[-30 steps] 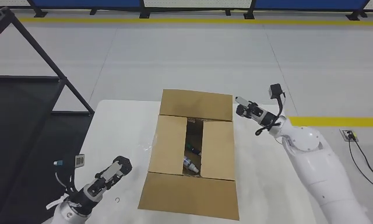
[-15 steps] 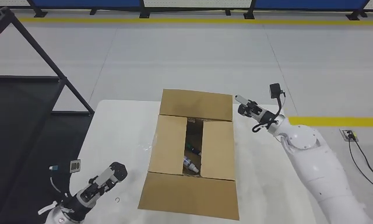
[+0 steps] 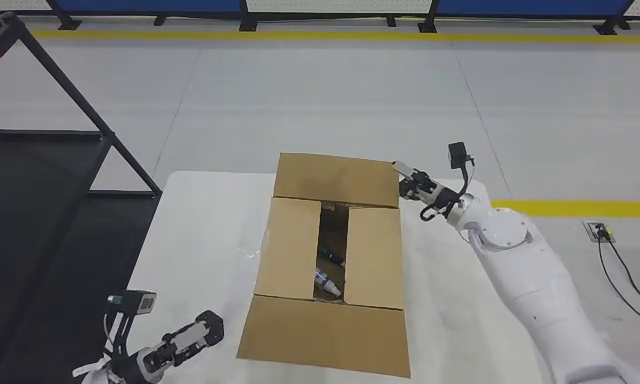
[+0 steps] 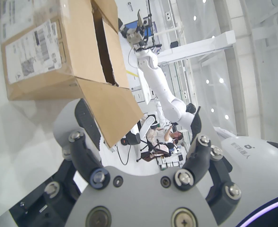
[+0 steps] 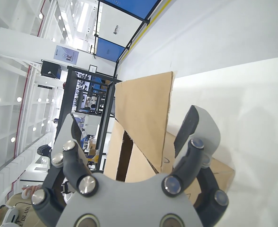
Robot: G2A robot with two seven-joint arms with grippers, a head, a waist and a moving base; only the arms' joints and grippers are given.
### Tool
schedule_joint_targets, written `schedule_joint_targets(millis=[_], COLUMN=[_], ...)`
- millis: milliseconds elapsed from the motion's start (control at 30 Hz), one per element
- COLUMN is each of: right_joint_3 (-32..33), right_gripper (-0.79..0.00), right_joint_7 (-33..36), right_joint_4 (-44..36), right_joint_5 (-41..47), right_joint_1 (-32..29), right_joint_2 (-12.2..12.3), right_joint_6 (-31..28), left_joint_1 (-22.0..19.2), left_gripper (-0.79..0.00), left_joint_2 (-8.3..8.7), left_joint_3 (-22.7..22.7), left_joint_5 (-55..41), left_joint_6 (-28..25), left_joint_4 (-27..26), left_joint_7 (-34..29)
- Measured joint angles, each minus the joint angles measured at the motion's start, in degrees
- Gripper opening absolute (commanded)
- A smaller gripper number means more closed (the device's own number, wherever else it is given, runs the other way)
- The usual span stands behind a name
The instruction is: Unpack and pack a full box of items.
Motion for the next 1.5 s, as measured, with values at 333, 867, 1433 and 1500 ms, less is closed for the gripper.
schedule_joint_targets(millis=[333,867,1433,1500], right_joint_3=[0.3,5.2,10.5,11.4], right_gripper=[0.000,0.000,0.000,0.000], right_joint_7=[4.0,15.0,31.0,31.7], right_joint_4=[7.2,1.8,-19.3,-22.1], right_joint_5=[5.3,11.0,14.2,13.7], right_joint_1=[3.6,1.6,-7.9,-9.5], right_joint_2=[-1.6,0.0,3.7,4.3], right_joint_6=[-7.7,-14.5,-9.9,-8.5], left_joint_1=[-0.7,-2.9,-10.2,-11.5], left_gripper=[0.000,0.000,0.000,0.000], left_joint_2=[0.80,1.37,0.73,0.64], left_joint_3=[2.4,5.2,12.2,13.7], left_joint_5=[2.5,0.1,1.5,3.5], left_joint_6=[1.3,0.2,2.2,3.0], left_joint_4=[-0.2,-1.0,-4.9,-4.9], left_joint_7=[-3.9,-0.9,16.7,18.7])
